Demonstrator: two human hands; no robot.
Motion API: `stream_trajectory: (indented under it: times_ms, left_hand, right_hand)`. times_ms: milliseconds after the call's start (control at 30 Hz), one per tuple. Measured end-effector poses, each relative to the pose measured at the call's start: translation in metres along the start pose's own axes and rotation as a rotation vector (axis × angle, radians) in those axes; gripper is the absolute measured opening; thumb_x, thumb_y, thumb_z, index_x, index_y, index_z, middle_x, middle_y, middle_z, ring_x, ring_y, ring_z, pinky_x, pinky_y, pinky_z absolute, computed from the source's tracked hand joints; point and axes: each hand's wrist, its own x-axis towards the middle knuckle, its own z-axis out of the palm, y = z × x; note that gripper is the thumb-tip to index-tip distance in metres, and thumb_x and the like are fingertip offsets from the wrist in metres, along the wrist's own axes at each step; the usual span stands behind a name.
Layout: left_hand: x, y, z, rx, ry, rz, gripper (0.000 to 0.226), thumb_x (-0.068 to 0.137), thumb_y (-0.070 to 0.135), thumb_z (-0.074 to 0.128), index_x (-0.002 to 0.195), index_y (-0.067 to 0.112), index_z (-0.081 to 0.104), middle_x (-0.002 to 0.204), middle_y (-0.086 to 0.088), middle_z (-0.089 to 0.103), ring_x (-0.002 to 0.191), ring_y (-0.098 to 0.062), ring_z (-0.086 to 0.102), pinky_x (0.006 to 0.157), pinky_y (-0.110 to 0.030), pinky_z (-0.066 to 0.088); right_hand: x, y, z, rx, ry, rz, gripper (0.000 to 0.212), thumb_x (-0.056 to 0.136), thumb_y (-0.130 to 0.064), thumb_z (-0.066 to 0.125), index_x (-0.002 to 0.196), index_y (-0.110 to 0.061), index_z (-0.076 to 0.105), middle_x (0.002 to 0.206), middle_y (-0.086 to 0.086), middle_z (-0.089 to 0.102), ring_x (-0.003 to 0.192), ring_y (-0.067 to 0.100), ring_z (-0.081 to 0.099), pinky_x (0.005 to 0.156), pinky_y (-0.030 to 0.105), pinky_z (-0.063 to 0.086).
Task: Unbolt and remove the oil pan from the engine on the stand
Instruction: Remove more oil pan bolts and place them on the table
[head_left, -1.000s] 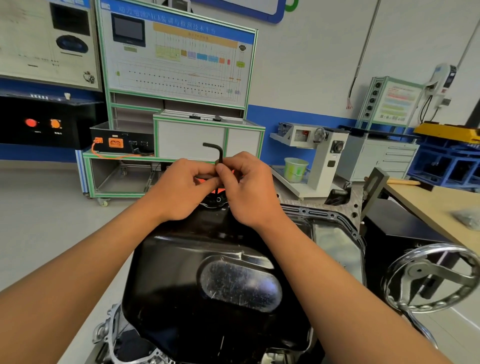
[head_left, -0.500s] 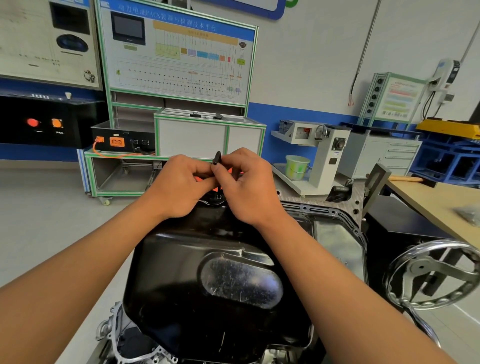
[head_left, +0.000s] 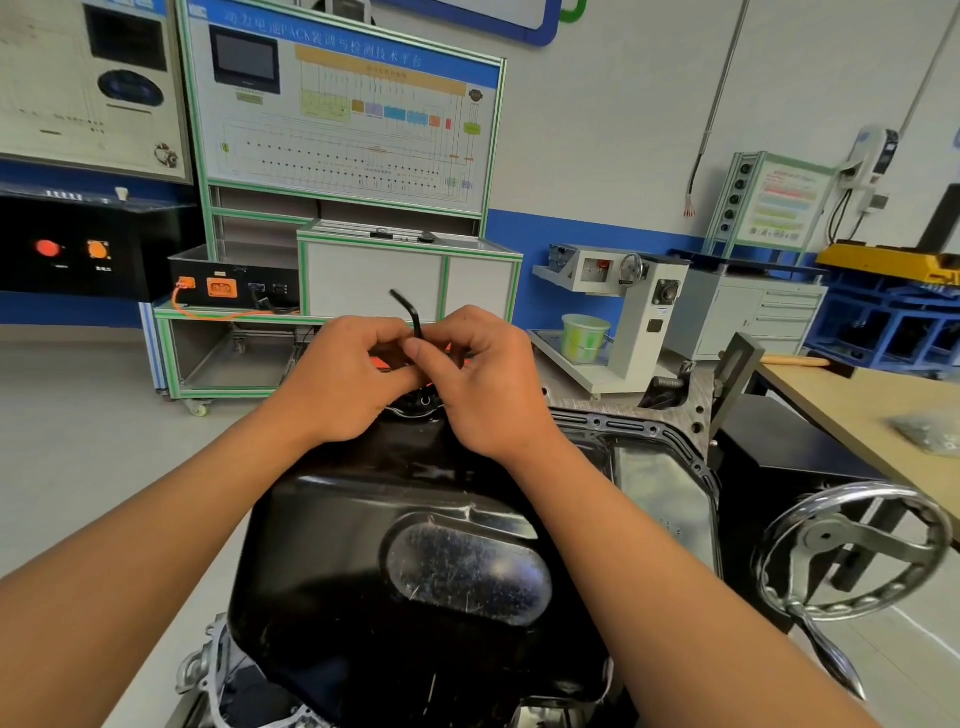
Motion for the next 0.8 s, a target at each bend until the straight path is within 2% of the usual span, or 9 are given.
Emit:
stream_trajectory:
  times_ms: [100,167,267,333,400,467,533,700,800]
  left_hand:
    - [-0.0023,0.0027,-0.0013,-0.075,-0.087,0.015,0.023,0.092,0.012,0.068,0.099,0.032,0.076,0.092,0.009,0.077,0.091,-0.008,0.071,0.086,-0.029,0.055]
    - [-0.0027,0.0047,-0.0021,-0.102,-0.112,-0.012,0.030,0.094,0.012,0.066,0.095,0.040,0.074,0.093,0.014,0.077,0.092,-0.004,0.071,0.090,-0.029,0.055]
    - [-0.0037,0.0058,-0.0024,-0.109,-0.090,-0.030,0.037,0.093,0.014,0.067,0.088,0.049,0.075,0.091,0.009,0.078,0.091,-0.010,0.072,0.090,-0.032,0.056]
    - [-0.0043,0.0061,-0.0027,-0.085,-0.070,-0.035,0.039,0.091,0.017,0.069,0.086,0.056,0.073,0.085,0.002,0.078,0.079,-0.008,0.069,0.081,-0.032,0.055]
    - [-0.0045,0.0069,-0.0021,-0.080,-0.038,-0.045,0.030,0.087,0.024,0.074,0.080,0.053,0.074,0.077,0.006,0.077,0.072,-0.007,0.066,0.073,-0.033,0.054]
    - [-0.0046,0.0082,-0.0013,-0.108,-0.028,-0.062,0.007,0.078,0.039,0.075,0.082,0.044,0.076,0.080,0.005,0.077,0.083,-0.019,0.072,0.083,-0.040,0.057]
    - [-0.0042,0.0090,-0.0003,-0.117,-0.019,-0.059,0.008,0.079,0.032,0.077,0.084,0.037,0.076,0.083,0.003,0.078,0.089,-0.024,0.072,0.088,-0.045,0.056]
    - [-0.0019,0.0029,0.0006,-0.083,0.016,-0.047,0.011,0.082,0.010,0.077,0.082,0.021,0.076,0.079,0.002,0.076,0.079,-0.016,0.071,0.078,-0.037,0.055]
    - [-0.0028,0.0026,-0.0007,-0.115,-0.069,-0.026,0.019,0.090,0.011,0.070,0.092,0.030,0.074,0.084,0.011,0.076,0.082,-0.004,0.071,0.079,-0.023,0.054]
  right_hand:
    - [-0.0003,-0.0006,-0.0016,-0.003,-0.029,0.014,0.013,0.094,-0.007,0.066,0.100,-0.007,0.078,0.085,0.007,0.063,0.076,0.014,0.056,0.071,0.021,0.046]
    - [-0.0007,-0.0011,-0.0027,-0.030,-0.072,0.010,0.016,0.097,-0.007,0.061,0.099,-0.007,0.077,0.084,0.005,0.059,0.079,0.017,0.056,0.073,0.026,0.047]
    - [0.0003,-0.0020,-0.0029,-0.043,-0.103,0.020,0.017,0.098,-0.008,0.059,0.098,-0.007,0.075,0.085,0.005,0.057,0.081,0.017,0.055,0.074,0.029,0.047]
    - [0.0010,-0.0024,-0.0023,-0.022,-0.076,0.053,0.012,0.095,-0.014,0.066,0.096,-0.006,0.075,0.083,0.002,0.057,0.074,0.011,0.052,0.070,0.023,0.043]
    - [0.0014,-0.0015,-0.0023,-0.017,-0.012,0.078,0.015,0.088,-0.019,0.076,0.091,-0.004,0.077,0.077,-0.004,0.055,0.066,0.004,0.049,0.066,0.016,0.038]
    - [0.0020,-0.0003,-0.0032,0.013,0.056,0.092,0.015,0.082,-0.017,0.081,0.089,-0.004,0.078,0.076,-0.005,0.059,0.062,0.000,0.051,0.064,0.010,0.037]
    - [0.0017,-0.0012,-0.0040,0.036,0.076,0.083,0.013,0.081,-0.014,0.082,0.087,-0.003,0.079,0.078,-0.002,0.064,0.062,-0.002,0.053,0.063,0.010,0.039]
    - [-0.0010,-0.0033,-0.0018,-0.013,-0.020,-0.018,0.008,0.090,-0.009,0.072,0.093,-0.005,0.079,0.082,0.005,0.066,0.071,0.006,0.055,0.069,0.016,0.043]
    - [-0.0002,-0.0014,-0.0025,-0.055,-0.067,-0.040,0.014,0.095,-0.007,0.063,0.095,-0.006,0.077,0.081,-0.002,0.057,0.076,0.010,0.054,0.071,0.020,0.044]
